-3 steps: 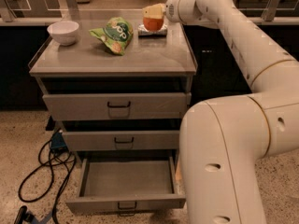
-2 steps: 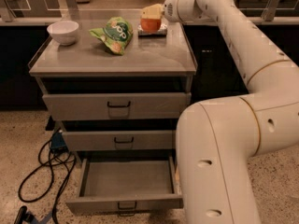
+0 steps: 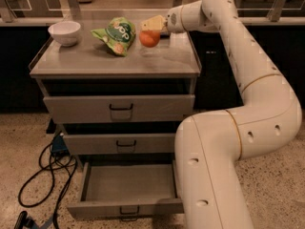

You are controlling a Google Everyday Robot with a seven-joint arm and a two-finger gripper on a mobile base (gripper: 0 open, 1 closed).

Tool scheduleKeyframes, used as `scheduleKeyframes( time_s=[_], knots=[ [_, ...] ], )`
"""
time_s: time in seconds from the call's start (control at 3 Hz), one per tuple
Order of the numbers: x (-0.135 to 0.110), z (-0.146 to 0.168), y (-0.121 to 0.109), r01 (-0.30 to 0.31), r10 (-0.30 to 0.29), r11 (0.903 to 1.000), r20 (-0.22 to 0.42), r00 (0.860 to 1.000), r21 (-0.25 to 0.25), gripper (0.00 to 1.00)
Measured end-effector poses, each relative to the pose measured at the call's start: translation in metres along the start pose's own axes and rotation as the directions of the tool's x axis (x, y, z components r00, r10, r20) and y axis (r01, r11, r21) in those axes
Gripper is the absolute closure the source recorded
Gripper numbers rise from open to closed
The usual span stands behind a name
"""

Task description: Place orange into bottom drawer

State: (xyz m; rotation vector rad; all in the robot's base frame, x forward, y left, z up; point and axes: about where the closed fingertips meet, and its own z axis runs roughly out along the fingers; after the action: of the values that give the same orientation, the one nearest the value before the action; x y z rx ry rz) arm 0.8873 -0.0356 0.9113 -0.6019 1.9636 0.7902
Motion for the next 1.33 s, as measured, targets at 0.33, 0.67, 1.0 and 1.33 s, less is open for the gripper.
scheduleKeyframes(
  time_s=[0.33, 0.67, 1.0, 1.33],
  knots=[
    [0.005, 0.007, 0.003, -0.012, 0.012, 0.9998, -0.008, 1.0, -0.014, 1.0],
    [-0.004, -0.003, 0.034, -0.003, 0.001, 0.9995, -0.081, 0.997, -0.03, 1.0],
    [-0.012, 0.004, 0.085, 0.068, -0.07, 0.9976, -0.225, 0.972, -0.015, 1.0],
    [-0.012, 0.004, 0.085, 0.068, -0.069, 0.9976, -0.225, 0.972, -0.015, 1.0]
  ],
)
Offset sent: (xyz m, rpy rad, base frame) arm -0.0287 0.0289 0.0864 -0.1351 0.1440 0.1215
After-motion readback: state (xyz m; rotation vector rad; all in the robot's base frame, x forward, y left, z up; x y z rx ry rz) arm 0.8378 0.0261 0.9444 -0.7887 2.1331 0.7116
